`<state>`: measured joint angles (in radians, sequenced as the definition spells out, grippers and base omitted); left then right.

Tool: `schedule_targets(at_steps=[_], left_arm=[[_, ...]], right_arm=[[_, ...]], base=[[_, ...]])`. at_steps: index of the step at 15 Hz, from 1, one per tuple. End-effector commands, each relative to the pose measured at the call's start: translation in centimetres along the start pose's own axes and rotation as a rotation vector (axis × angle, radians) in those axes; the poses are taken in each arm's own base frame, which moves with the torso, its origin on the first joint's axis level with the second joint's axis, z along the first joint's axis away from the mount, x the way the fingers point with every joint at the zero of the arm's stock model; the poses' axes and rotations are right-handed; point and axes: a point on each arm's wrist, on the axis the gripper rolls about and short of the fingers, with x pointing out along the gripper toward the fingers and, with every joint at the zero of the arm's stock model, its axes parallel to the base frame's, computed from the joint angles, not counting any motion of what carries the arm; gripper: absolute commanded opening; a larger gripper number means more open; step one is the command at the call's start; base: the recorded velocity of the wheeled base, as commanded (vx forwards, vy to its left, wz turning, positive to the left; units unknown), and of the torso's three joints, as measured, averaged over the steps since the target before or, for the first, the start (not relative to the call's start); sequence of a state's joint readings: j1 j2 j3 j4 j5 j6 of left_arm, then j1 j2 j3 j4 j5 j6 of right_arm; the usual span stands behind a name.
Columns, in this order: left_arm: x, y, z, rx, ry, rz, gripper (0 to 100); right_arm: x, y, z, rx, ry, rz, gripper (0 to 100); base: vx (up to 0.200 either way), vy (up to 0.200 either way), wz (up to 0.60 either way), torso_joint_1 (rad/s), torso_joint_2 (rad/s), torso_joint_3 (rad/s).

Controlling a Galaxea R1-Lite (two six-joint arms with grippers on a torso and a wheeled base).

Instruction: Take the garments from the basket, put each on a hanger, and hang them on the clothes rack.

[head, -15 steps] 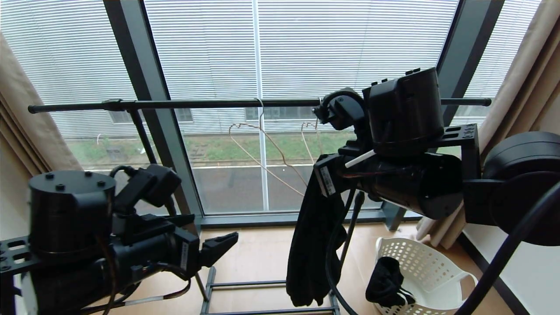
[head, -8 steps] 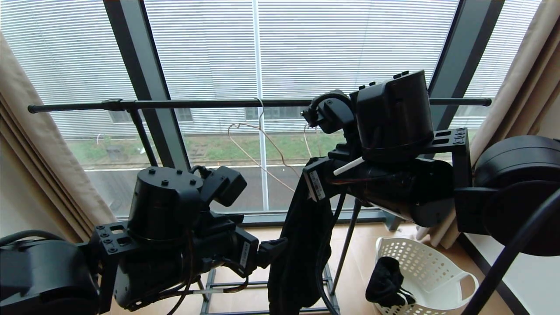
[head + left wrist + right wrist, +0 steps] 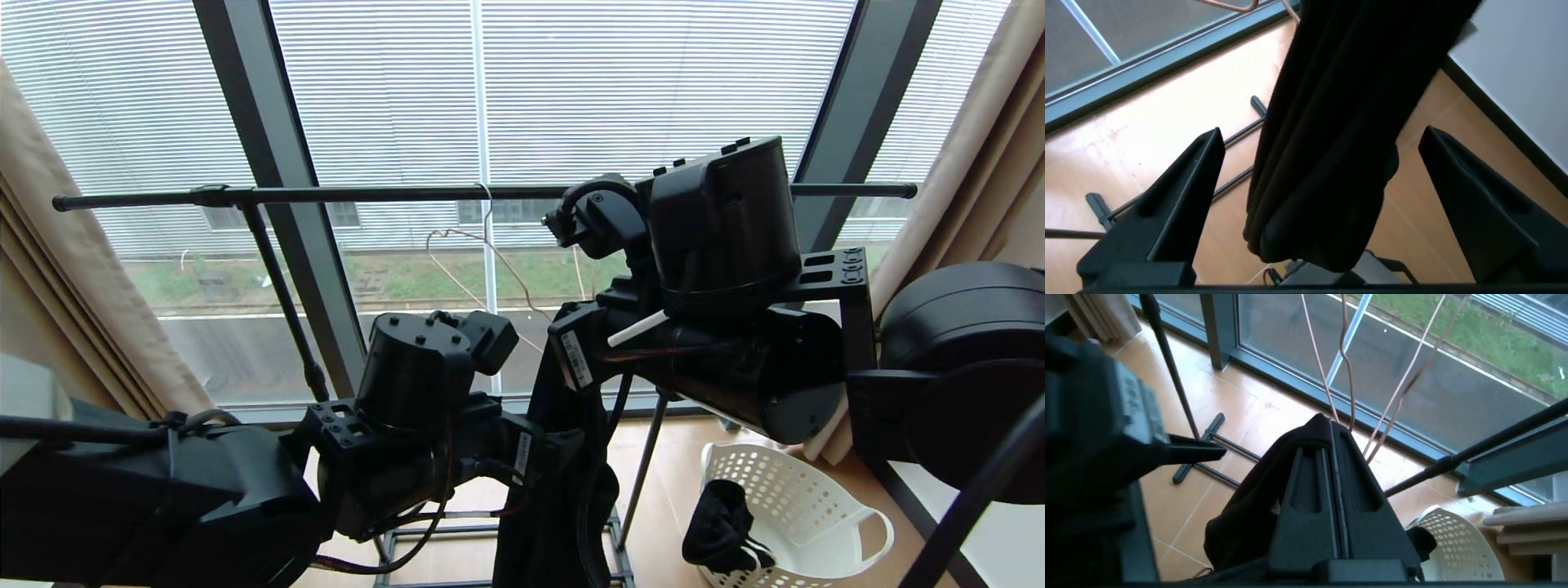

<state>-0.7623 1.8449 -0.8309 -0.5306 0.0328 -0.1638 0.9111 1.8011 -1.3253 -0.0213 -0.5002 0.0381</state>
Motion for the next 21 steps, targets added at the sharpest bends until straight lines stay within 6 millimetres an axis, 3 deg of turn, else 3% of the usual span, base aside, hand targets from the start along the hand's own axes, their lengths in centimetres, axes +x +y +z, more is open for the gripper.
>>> schedule_targets(at_steps=[1, 5, 8, 12, 14, 17, 19, 21], left_arm=[[1.9, 0.4, -0.6, -0.005, 0.031, 0.016, 100], [2.0, 3.2, -0.9, -0.042, 0.044, 0.108, 100], [0.6, 4.4, -1.2, -0.074, 0.046, 0.142, 100], [-0.5, 3.5, -1.0, -0.060, 0.030, 0.116, 100], [-0.5, 1.5, -1.3, -0.031, 0.038, 0.060, 100], [1.2, 0.6, -1.6, -0.013, 0.052, 0.040, 100], [3.6, 1.6, -2.0, -0.025, 0.064, 0.086, 100], [4.2, 2.6, -2.4, -0.038, 0.075, 0.128, 100]], right_arm=[[-0.2, 0.2, -0.1, -0.005, 0.001, 0.008, 0], [-0.5, 0.0, 0.2, 0.017, -0.010, 0.000, 0], [-0.3, -0.2, 0.2, 0.019, -0.009, -0.032, 0], [-0.1, 0.0, 0.4, 0.022, -0.014, -0.032, 0], [0.2, 0.1, 0.4, 0.018, -0.010, -0.035, 0], [0.2, 0.1, 0.4, 0.018, -0.011, -0.045, 0], [0.2, 0.1, 0.4, 0.019, -0.012, -0.045, 0], [0.0, 0.0, 0.4, 0.021, -0.012, -0.045, 0]], base=[[0.000, 0.000, 0.00, 0.000, 0.00, 0.000], [0.000, 0.000, 0.00, 0.000, 0.00, 0.000], [0.000, 0.000, 0.00, 0.000, 0.00, 0.000], [0.000, 0.000, 0.00, 0.000, 0.00, 0.000], [0.000, 0.000, 0.00, 0.000, 0.00, 0.000], [0.000, 0.000, 0.00, 0.000, 0.00, 0.000], [0.000, 0.000, 0.00, 0.000, 0.00, 0.000], [0.000, 0.000, 0.00, 0.000, 0.00, 0.000]])
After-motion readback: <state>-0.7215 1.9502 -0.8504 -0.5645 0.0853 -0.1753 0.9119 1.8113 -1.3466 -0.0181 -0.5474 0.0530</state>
